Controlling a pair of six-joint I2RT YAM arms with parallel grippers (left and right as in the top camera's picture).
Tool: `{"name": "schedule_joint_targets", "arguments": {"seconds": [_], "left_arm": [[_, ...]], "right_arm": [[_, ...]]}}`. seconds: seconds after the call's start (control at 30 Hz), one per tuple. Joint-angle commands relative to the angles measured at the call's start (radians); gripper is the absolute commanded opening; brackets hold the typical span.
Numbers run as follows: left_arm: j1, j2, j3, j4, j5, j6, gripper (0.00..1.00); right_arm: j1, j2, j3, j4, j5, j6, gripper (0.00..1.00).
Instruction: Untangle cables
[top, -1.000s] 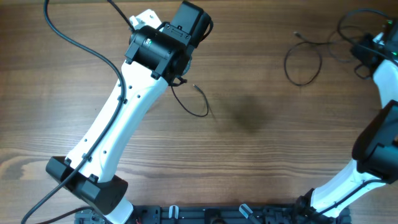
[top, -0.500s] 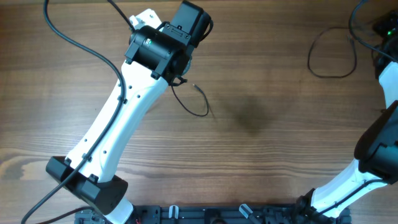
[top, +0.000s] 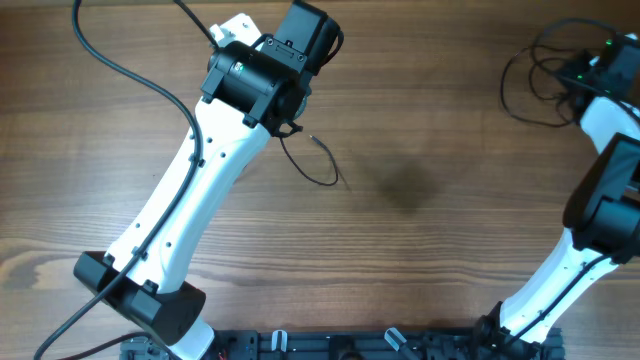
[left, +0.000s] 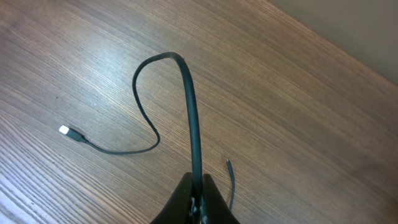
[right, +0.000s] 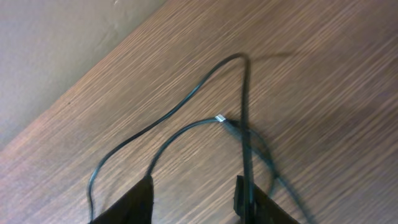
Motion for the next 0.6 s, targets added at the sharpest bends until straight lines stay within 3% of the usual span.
{"name": "schedule_joint_targets", "arguments": {"seconds": [0.0, 0.17, 0.4, 0.57], "left_arm": [[-0.002, 0.004, 0.002, -0.001, 0.002, 0.005, 0.04], [-0.002, 0.004, 0.002, 0.0, 0.001, 0.005, 0.04], [-0.002, 0.004, 0.002, 0.001, 0.001, 0.005, 0.06], [-0.002, 0.004, 0.002, 0.015, -0.001, 0.006, 0.04]], "right_arm": [[0.009, -0.027, 0.007, -0.026, 0.032, -0.038, 1.0], [0.017, -0.117, 0.007, -0.169, 0.033, -0.088, 1.0], [0.059, -0.408, 0.007, -0.301, 0.084, -0.068, 1.0], [0.069, -0.583, 0.007, -0.657, 0.093, 0.146, 1.0]]}}
